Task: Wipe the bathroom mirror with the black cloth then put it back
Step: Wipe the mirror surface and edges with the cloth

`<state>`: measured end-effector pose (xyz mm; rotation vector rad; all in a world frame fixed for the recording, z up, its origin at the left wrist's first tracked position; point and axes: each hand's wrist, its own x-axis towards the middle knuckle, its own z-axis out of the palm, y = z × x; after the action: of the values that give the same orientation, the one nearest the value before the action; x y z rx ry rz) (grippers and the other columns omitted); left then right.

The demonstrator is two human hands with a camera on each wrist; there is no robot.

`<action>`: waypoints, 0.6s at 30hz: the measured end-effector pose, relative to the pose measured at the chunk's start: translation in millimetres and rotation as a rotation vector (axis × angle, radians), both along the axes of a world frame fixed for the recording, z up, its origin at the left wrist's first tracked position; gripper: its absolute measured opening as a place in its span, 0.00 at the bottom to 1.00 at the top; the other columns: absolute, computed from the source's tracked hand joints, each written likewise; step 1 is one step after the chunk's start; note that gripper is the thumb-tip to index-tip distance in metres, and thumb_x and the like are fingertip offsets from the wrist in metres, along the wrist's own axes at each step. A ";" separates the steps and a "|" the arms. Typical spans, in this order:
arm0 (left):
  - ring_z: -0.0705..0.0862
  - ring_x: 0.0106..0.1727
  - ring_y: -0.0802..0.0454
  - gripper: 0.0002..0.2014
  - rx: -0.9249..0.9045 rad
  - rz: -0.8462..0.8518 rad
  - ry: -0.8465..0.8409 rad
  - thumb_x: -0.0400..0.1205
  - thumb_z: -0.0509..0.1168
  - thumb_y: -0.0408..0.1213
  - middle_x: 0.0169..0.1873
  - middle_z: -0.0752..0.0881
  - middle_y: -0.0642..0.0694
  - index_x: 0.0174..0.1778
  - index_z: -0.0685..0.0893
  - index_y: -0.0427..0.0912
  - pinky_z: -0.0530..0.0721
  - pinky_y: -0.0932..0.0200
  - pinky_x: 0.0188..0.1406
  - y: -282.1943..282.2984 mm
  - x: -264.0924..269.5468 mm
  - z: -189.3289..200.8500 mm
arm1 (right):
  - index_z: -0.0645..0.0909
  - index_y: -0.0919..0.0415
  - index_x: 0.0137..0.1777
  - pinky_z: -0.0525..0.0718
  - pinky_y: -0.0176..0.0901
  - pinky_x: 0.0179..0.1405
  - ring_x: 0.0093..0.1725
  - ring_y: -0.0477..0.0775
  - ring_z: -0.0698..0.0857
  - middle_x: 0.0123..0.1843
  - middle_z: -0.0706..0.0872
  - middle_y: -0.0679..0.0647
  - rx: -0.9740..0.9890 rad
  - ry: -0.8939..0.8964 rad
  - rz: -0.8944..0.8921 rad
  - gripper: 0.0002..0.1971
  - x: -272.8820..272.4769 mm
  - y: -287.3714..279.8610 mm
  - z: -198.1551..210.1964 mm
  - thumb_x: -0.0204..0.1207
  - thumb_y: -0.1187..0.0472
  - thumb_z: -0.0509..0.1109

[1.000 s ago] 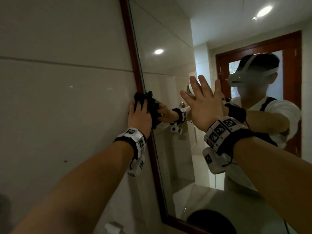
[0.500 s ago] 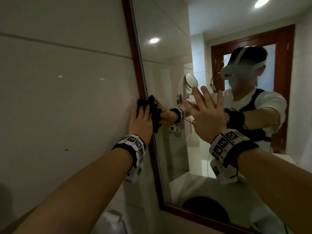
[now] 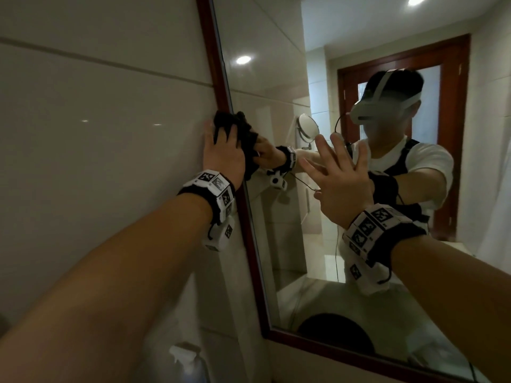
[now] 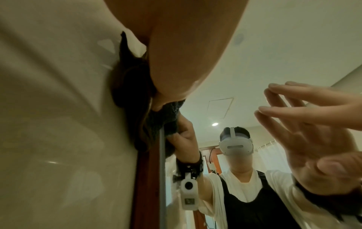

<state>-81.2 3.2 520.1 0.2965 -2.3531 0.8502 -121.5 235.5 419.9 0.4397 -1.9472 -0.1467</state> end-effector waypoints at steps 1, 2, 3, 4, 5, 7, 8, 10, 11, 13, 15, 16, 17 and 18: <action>0.52 0.85 0.35 0.33 0.000 -0.003 0.001 0.85 0.58 0.53 0.87 0.51 0.41 0.85 0.63 0.47 0.42 0.30 0.83 0.7 0.6 -0.7 | 0.61 0.44 0.85 0.49 0.83 0.77 0.87 0.70 0.46 0.89 0.50 0.61 -0.003 -0.005 0.000 0.40 0.0 -0.3 -0.2 0.73 0.51 0.71; 0.52 0.85 0.35 0.33 0.003 -0.003 0.000 0.84 0.59 0.53 0.87 0.51 0.40 0.85 0.63 0.47 0.42 0.29 0.82 1.5 1.4 -1.8 | 0.60 0.44 0.85 0.49 0.83 0.77 0.87 0.69 0.46 0.89 0.50 0.61 -0.007 -0.010 0.001 0.39 -0.1 -0.4 -0.9 0.74 0.51 0.71; 0.52 0.85 0.35 0.33 0.006 -0.003 0.001 0.84 0.59 0.53 0.87 0.51 0.40 0.85 0.63 0.47 0.41 0.29 0.82 2.4 2.3 -2.8 | 0.60 0.44 0.85 0.48 0.83 0.77 0.87 0.69 0.46 0.89 0.50 0.61 -0.013 -0.015 0.000 0.39 -0.1 -1.0 -1.3 0.75 0.51 0.70; 0.52 0.85 0.34 0.33 0.007 -0.003 0.001 0.84 0.59 0.53 0.87 0.51 0.40 0.86 0.62 0.46 0.40 0.29 0.82 3.0 3.0 -5.3 | 0.60 0.44 0.85 0.48 0.83 0.76 0.87 0.69 0.46 0.89 0.50 0.61 -0.017 -0.023 -0.002 0.38 0.5 -1.9 -1.9 0.76 0.51 0.69; 0.52 0.85 0.34 0.33 0.008 -0.003 -0.005 0.84 0.59 0.53 0.87 0.51 0.40 0.86 0.62 0.46 0.39 0.29 0.82 2.7 3.4 -10.3 | 0.59 0.44 0.85 0.49 0.84 0.76 0.87 0.69 0.46 0.89 0.50 0.61 -0.022 -0.029 -0.002 0.37 1.1 -3.3 -3.0 0.76 0.51 0.68; 0.52 0.85 0.34 0.34 -0.002 -0.008 -0.031 0.84 0.58 0.53 0.87 0.51 0.39 0.86 0.61 0.47 0.39 0.28 0.82 1.1 4.9 -25.7 | 0.60 0.43 0.85 0.50 0.84 0.76 0.87 0.70 0.46 0.89 0.50 0.61 -0.036 -0.036 0.003 0.36 1.9 -6.3 -5.4 0.77 0.52 0.68; 0.53 0.85 0.33 0.34 -0.009 -0.021 -0.042 0.84 0.58 0.53 0.86 0.52 0.39 0.86 0.61 0.47 0.39 0.28 0.81 0.2 5.1 -36.3 | 0.61 0.43 0.84 0.50 0.84 0.76 0.87 0.70 0.47 0.89 0.51 0.61 -0.042 -0.039 0.000 0.36 2.4 -7.7 -6.4 0.77 0.52 0.69; 0.54 0.84 0.32 0.33 -0.021 -0.042 -0.069 0.85 0.57 0.54 0.86 0.54 0.38 0.86 0.62 0.47 0.37 0.27 0.81 -2.4 6.2 -63.2 | 0.61 0.43 0.84 0.49 0.84 0.76 0.87 0.70 0.47 0.89 0.50 0.61 -0.043 -0.065 -0.020 0.38 2.0 -10.5 -10.0 0.75 0.49 0.72; 0.54 0.84 0.32 0.33 -0.024 -0.046 -0.091 0.85 0.57 0.54 0.86 0.54 0.38 0.86 0.62 0.47 0.37 0.27 0.81 -2.8 7.2 -77.3 | 0.61 0.42 0.85 0.48 0.84 0.77 0.87 0.70 0.46 0.89 0.50 0.60 -0.042 -0.080 -0.028 0.39 1.1 -11.0 -11.6 0.75 0.47 0.73; 0.54 0.83 0.30 0.31 -0.016 -0.050 -0.127 0.86 0.55 0.52 0.85 0.55 0.37 0.85 0.64 0.46 0.35 0.25 0.80 -1.4 11.3 -104.7 | 0.60 0.41 0.84 0.48 0.84 0.78 0.87 0.69 0.46 0.89 0.49 0.59 -0.038 -0.098 -0.038 0.40 0.8 -11.9 -15.9 0.74 0.45 0.74; 0.54 0.83 0.29 0.30 0.002 -0.048 -0.160 0.86 0.55 0.50 0.85 0.55 0.35 0.85 0.65 0.45 0.33 0.24 0.79 1.5 14.7 -125.2 | 0.60 0.40 0.84 0.47 0.84 0.77 0.87 0.68 0.44 0.89 0.47 0.59 -0.035 -0.131 -0.044 0.41 2.1 -14.6 -20.2 0.73 0.44 0.73; 0.54 0.83 0.29 0.30 0.010 -0.045 -0.182 0.86 0.56 0.49 0.85 0.55 0.35 0.84 0.65 0.45 0.33 0.24 0.78 3.2 15.9 -132.7 | 0.60 0.40 0.84 0.47 0.84 0.77 0.87 0.68 0.44 0.89 0.46 0.59 -0.035 -0.146 -0.045 0.41 3.6 -15.2 -22.3 0.72 0.45 0.73; 0.54 0.83 0.29 0.30 0.019 -0.040 -0.202 0.86 0.56 0.49 0.84 0.55 0.35 0.84 0.65 0.45 0.32 0.24 0.78 4.0 16.7 -139.4 | 0.60 0.40 0.84 0.47 0.84 0.77 0.87 0.68 0.44 0.89 0.46 0.59 -0.033 -0.156 -0.048 0.41 5.6 -16.3 -24.8 0.72 0.45 0.74; 0.54 0.83 0.29 0.30 0.026 -0.038 -0.219 0.86 0.57 0.49 0.84 0.55 0.35 0.84 0.65 0.44 0.31 0.24 0.78 4.2 17.5 -144.8 | 0.60 0.40 0.84 0.47 0.83 0.77 0.87 0.68 0.43 0.89 0.46 0.59 -0.026 -0.164 -0.056 0.42 7.7 -17.0 -27.8 0.71 0.45 0.75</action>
<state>-63.6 7.4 375.3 0.1755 -2.5653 0.8724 -113.8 218.5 392.1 0.3900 -2.1212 -0.1242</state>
